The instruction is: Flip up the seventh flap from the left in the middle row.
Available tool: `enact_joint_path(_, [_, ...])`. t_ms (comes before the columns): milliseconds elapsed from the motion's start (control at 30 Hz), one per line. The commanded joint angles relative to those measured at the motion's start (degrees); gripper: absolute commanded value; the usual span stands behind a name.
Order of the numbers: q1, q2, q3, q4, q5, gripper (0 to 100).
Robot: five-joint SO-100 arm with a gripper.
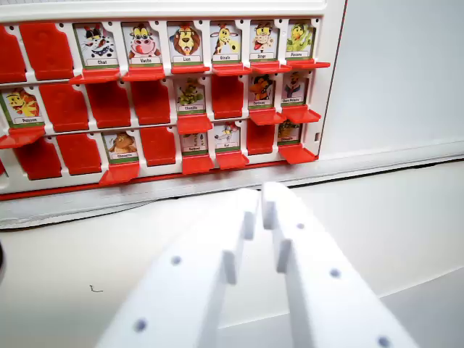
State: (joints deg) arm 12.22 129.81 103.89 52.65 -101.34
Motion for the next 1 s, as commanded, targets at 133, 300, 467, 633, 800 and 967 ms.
enact_joint_path(133, [5.2, -0.4, 6.2, -11.7, -2.3, 0])
enact_joint_path(300, [7.1, -6.3, 8.0, -17.8, -1.1, 0])
enact_joint_path(467, [7.1, -12.7, 9.5, -23.0, -0.1, 0])
enact_joint_path(633, [7.0, -18.5, 13.2, -33.6, -0.5, 0])
enact_joint_path(800, [7.3, -25.0, 12.4, -37.1, 0.9, 0])
enact_joint_path(967, [7.5, -30.8, 8.6, -38.0, 1.2, 0])
